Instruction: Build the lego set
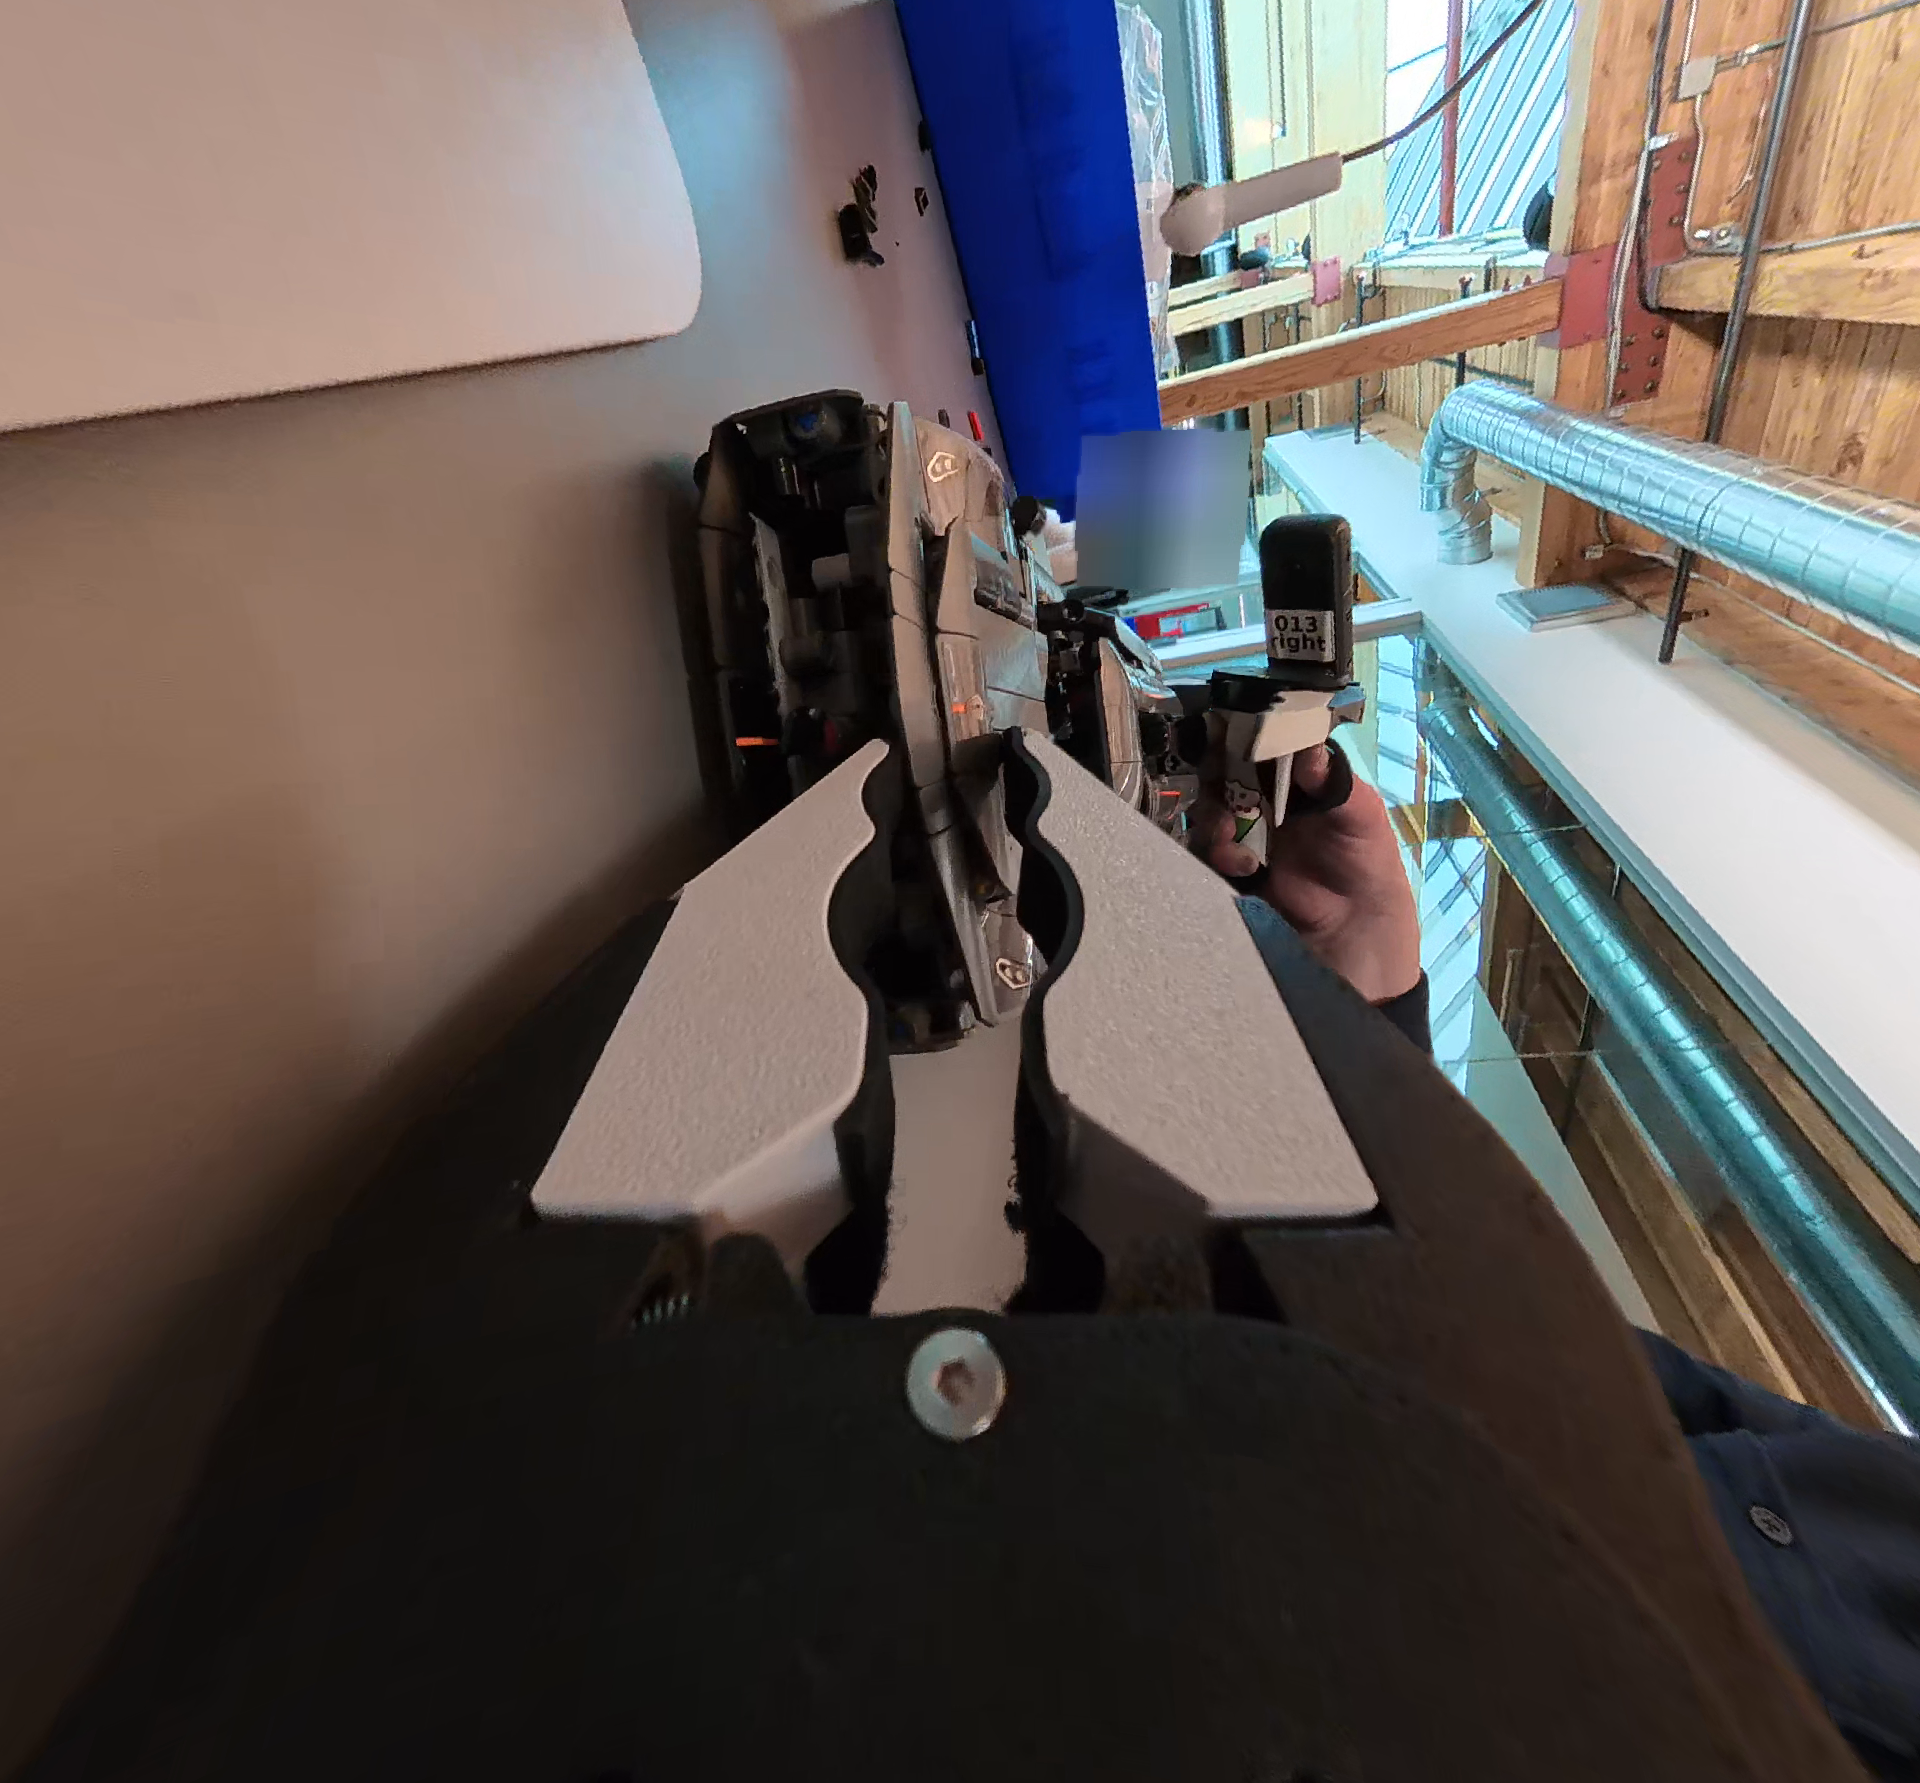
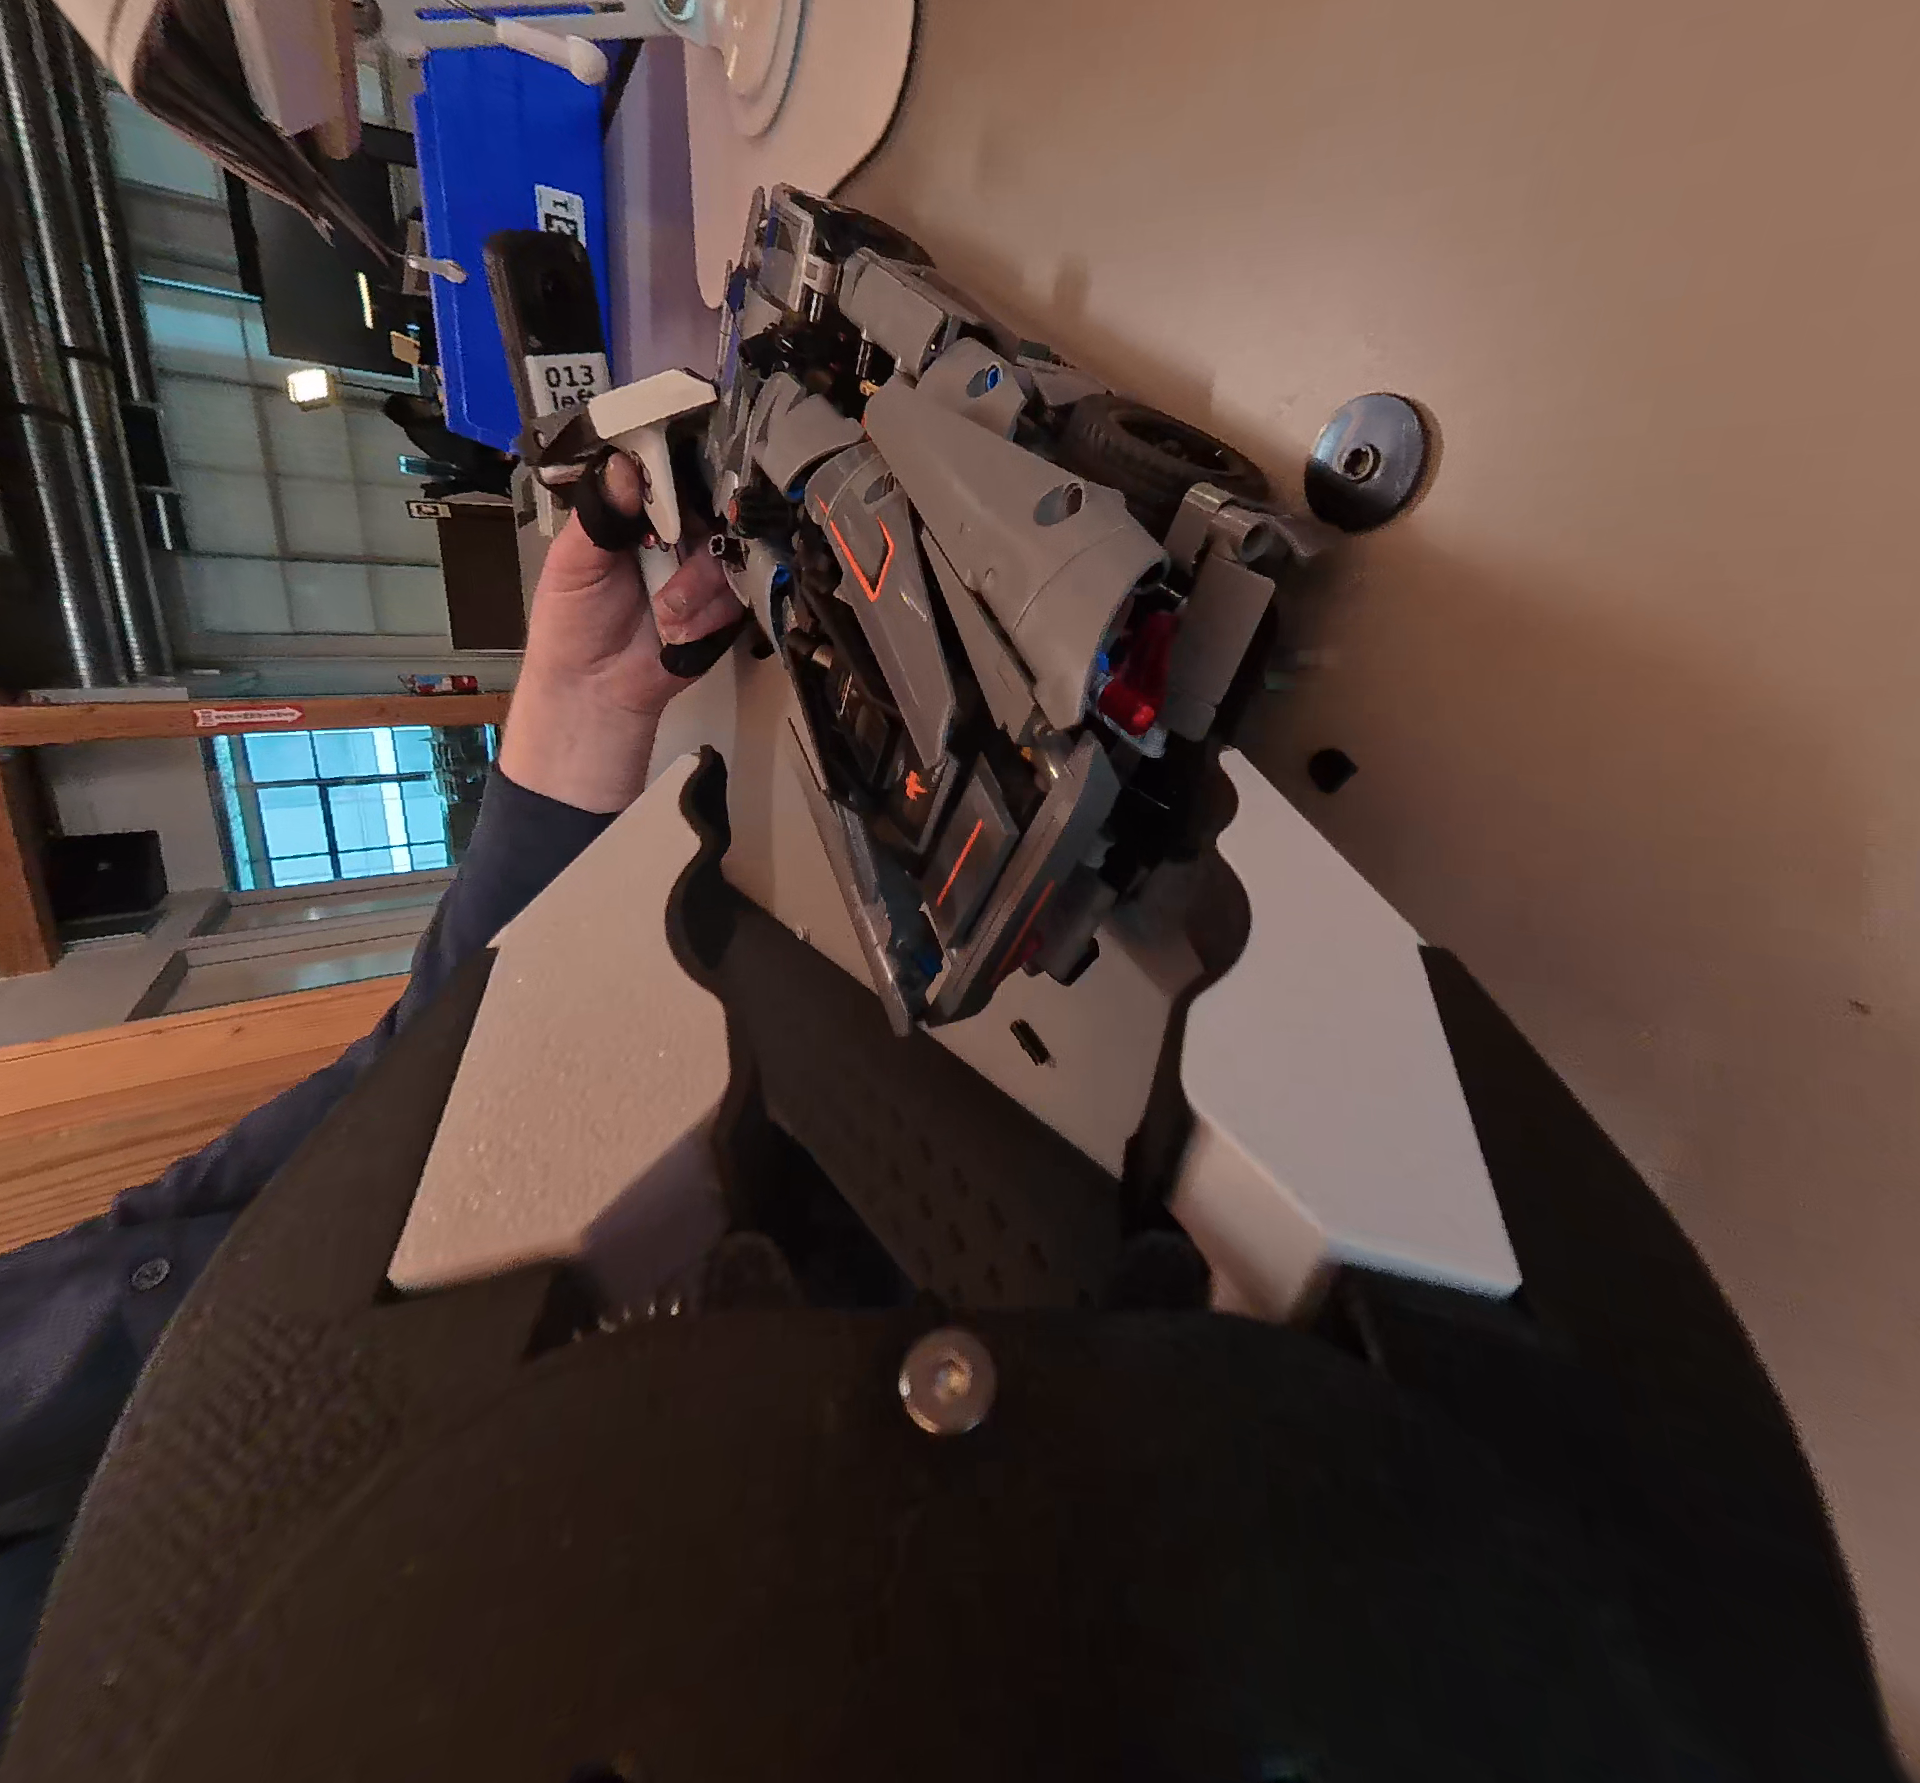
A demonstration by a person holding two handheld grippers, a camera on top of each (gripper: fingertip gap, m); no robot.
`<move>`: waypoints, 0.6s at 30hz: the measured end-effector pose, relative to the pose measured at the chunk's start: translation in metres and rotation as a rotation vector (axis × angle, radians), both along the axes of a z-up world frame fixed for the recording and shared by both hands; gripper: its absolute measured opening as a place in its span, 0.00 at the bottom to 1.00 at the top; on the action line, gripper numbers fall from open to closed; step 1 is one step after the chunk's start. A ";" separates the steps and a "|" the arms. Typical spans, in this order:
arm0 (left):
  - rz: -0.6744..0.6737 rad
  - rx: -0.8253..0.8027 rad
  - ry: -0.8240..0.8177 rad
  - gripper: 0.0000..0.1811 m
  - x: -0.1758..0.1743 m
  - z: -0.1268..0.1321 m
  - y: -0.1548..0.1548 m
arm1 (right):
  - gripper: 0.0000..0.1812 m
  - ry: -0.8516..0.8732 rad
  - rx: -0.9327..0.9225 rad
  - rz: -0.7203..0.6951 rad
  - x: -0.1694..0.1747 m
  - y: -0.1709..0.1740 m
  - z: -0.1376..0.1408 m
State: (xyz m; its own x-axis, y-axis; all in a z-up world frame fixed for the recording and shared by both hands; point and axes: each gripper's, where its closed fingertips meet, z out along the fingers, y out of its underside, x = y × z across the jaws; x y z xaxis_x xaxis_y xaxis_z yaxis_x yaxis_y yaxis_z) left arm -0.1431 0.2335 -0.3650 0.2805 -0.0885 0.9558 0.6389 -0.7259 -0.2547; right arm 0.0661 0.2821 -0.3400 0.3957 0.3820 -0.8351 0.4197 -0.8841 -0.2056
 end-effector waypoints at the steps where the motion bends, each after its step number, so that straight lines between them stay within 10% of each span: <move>1: 0.008 0.000 0.000 0.08 -0.003 0.000 -0.001 | 0.49 0.009 0.000 0.000 -0.001 0.001 0.002; 18: 0.265 -0.012 -0.020 0.08 -0.085 0.001 -0.071 | 0.49 0.043 0.058 0.101 -0.046 -0.016 0.014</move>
State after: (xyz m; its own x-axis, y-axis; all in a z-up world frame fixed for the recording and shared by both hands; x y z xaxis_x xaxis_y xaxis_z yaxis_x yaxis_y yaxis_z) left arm -0.2282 0.1621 -0.3636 0.2733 -0.0026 0.9619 0.8122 -0.5352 -0.2321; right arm 0.0201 0.2658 -0.3258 0.3170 0.4664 -0.8258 0.4956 -0.8238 -0.2750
